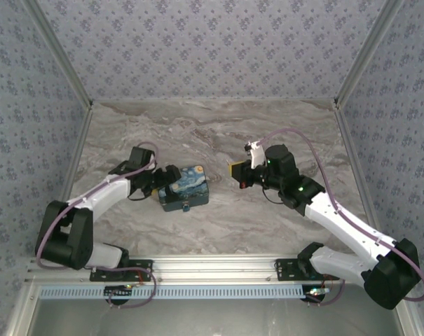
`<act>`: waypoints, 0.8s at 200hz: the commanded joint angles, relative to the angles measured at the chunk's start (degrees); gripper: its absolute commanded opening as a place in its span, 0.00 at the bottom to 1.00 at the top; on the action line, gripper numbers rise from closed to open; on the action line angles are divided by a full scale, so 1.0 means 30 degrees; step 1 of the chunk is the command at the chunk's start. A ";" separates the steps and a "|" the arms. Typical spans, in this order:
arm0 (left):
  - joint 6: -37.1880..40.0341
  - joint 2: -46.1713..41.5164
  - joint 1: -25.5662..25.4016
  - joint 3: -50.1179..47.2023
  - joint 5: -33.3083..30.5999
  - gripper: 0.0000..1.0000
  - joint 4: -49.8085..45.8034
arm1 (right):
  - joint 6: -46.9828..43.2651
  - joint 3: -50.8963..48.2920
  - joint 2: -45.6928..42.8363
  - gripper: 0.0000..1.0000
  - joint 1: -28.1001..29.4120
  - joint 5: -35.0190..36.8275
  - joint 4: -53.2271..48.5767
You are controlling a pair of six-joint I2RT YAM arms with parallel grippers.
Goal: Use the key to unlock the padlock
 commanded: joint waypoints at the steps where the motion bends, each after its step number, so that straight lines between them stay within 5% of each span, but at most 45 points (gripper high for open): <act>1: 0.0680 0.1372 -0.1160 0.1368 -0.0247 0.97 0.0705 | -0.0183 -0.0517 -0.0440 0.00 0.0124 0.0404 -0.1303; 86: 0.0374 0.6370 -0.3524 0.6253 -0.0257 0.93 0.1461 | 0.1854 -0.3208 -0.0602 0.00 0.0132 0.0267 -0.0245; 160: 0.3120 0.2196 -0.2909 0.6226 -0.1993 0.99 0.0277 | 0.2712 -0.3314 0.2615 0.00 -0.0536 -0.1416 0.3880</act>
